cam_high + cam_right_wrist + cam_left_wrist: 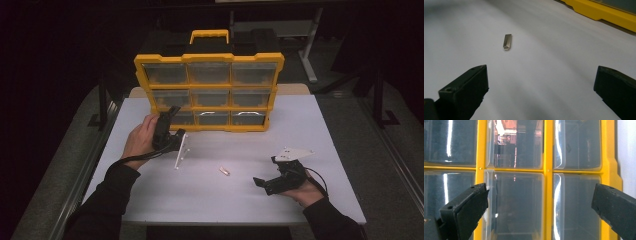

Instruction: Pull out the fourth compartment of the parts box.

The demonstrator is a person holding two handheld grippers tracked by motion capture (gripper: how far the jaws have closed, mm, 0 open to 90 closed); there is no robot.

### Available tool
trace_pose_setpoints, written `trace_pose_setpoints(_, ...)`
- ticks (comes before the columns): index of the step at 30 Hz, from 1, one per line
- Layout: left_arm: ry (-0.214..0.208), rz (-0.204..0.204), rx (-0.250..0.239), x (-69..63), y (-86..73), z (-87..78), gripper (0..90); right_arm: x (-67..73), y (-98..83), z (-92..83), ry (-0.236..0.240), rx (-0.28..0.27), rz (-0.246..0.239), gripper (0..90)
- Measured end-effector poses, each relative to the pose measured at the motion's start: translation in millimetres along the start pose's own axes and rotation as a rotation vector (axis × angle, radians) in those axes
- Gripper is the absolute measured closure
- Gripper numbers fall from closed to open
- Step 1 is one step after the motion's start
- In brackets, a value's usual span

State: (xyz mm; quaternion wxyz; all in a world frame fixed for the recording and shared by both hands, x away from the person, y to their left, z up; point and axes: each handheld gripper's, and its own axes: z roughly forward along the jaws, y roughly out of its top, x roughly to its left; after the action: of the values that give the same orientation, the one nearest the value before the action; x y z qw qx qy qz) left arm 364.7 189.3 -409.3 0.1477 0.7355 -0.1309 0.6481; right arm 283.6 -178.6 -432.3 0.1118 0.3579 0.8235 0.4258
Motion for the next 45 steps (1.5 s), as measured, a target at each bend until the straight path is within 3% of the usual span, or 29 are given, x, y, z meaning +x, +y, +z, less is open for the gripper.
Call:
trace_pose_setpoints(29,0.019,0.056,0.043,34.6,-13.1,16.1,0.8,-0.7,-0.1,-0.7,-0.002,-0.005,0.002,0.0)
trace_pose_setpoints(45,0.021,0.053,0.083,45.4,-21.7,17.4,14.9,-0.7,-0.1,-1.1,-0.003,-0.005,0.002,0.0)
